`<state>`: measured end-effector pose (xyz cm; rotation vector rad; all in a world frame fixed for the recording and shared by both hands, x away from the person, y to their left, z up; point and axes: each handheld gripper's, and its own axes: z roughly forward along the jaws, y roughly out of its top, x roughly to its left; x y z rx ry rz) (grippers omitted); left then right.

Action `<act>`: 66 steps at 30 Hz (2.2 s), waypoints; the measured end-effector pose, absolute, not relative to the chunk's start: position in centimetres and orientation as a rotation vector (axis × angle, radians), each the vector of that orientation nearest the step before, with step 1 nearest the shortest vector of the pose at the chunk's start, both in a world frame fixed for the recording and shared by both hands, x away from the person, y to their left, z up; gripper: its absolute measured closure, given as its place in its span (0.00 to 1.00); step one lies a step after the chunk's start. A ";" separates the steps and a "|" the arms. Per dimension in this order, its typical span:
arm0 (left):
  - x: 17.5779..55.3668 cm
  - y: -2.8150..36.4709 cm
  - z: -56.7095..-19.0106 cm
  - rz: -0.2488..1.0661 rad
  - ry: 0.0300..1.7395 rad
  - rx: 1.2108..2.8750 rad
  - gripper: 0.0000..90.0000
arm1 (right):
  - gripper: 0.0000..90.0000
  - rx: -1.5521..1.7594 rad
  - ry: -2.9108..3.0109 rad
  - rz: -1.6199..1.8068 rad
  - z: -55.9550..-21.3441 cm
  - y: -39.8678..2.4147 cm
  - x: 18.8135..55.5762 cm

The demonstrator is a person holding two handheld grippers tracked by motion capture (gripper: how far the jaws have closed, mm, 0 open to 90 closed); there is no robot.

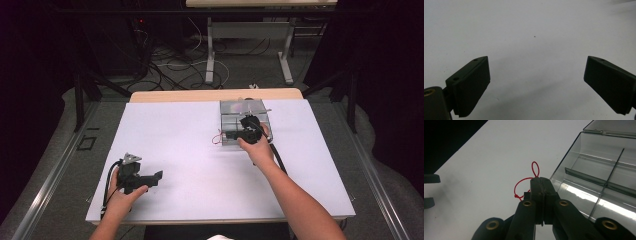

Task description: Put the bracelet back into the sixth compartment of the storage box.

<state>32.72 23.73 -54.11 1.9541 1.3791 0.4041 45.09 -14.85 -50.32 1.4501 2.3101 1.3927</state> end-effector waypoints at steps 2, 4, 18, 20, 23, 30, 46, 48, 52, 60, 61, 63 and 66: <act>32.7 23.7 -54.1 0.404 1.379 1.954 0.07 | 1.00 1.453 2.302 1.402 -50.2 -15.1 45.1; 32.7 23.7 -54.1 0.404 1.380 1.953 0.07 | 1.00 1.460 2.296 1.402 -50.1 -15.4 45.2; 32.7 23.7 -54.1 0.403 1.378 1.955 0.07 | 1.00 1.480 2.242 1.387 -49.6 -17.5 45.6; 32.7 23.7 -54.1 0.403 1.378 1.955 0.07 | 1.00 1.489 2.236 1.377 -49.6 -17.8 45.6; 32.7 23.7 -54.1 0.403 1.378 1.954 0.07 | 1.00 1.501 2.238 1.369 -49.6 -18.1 45.6; 32.7 23.7 -54.1 0.398 1.379 1.961 0.07 | 1.00 1.514 2.220 1.355 -49.6 -18.9 45.7; 32.7 23.7 -54.2 0.400 1.380 1.957 0.07 | 1.00 1.557 2.172 1.292 -49.9 -21.7 46.0; 32.7 23.7 -54.2 0.400 1.380 1.957 0.07 | 1.00 1.558 2.162 1.290 -50.0 -22.0 46.0; 32.7 23.7 -54.2 0.400 1.383 1.958 0.07 | 1.00 1.572 2.150 1.283 -50.0 -22.7 46.1; 32.8 23.6 -54.2 0.399 1.383 1.959 0.07 | 1.00 1.596 2.131 1.257 -50.1 -24.0 46.1; 32.8 23.6 -54.2 0.398 1.383 1.960 0.07 | 1.00 1.602 2.123 1.256 -50.2 -24.1 46.1; 32.8 23.6 -54.3 0.399 1.383 1.960 0.07 | 1.00 1.599 2.119 1.249 -50.2 -24.5 46.1; 32.8 23.6 -54.3 0.399 1.384 1.961 0.07 | 1.00 1.614 2.108 1.245 -50.1 -25.0 46.1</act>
